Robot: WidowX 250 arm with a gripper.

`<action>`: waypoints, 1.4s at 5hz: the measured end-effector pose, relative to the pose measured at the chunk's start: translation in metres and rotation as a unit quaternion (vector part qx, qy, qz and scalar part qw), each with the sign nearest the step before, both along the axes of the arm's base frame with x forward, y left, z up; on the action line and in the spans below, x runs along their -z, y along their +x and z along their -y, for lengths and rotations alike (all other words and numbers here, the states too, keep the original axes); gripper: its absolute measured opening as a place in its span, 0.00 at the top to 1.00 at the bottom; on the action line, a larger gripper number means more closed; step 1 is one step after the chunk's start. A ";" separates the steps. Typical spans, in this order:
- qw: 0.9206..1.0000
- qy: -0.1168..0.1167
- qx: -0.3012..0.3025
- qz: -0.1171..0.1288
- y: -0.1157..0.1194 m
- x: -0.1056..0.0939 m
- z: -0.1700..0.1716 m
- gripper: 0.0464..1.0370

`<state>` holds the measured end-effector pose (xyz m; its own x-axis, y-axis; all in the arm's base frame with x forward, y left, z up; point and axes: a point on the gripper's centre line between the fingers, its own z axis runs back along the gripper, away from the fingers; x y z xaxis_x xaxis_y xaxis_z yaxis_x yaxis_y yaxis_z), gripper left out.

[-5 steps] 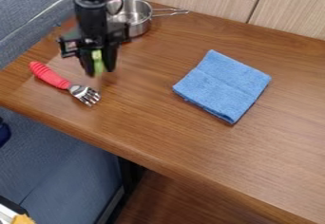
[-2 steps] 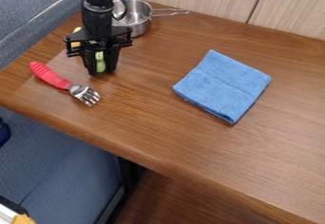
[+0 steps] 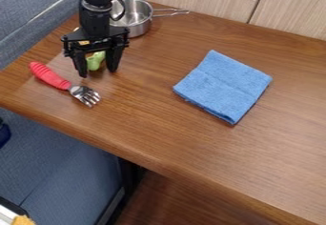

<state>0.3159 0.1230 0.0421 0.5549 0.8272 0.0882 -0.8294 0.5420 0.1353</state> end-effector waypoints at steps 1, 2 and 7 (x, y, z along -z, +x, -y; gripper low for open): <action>1.000 0.004 0.005 0.000 0.002 -0.001 0.005 0.05; 1.000 0.004 0.022 -0.006 0.002 -0.003 0.013 0.05; 0.990 0.090 0.070 0.077 0.004 -0.091 0.030 0.04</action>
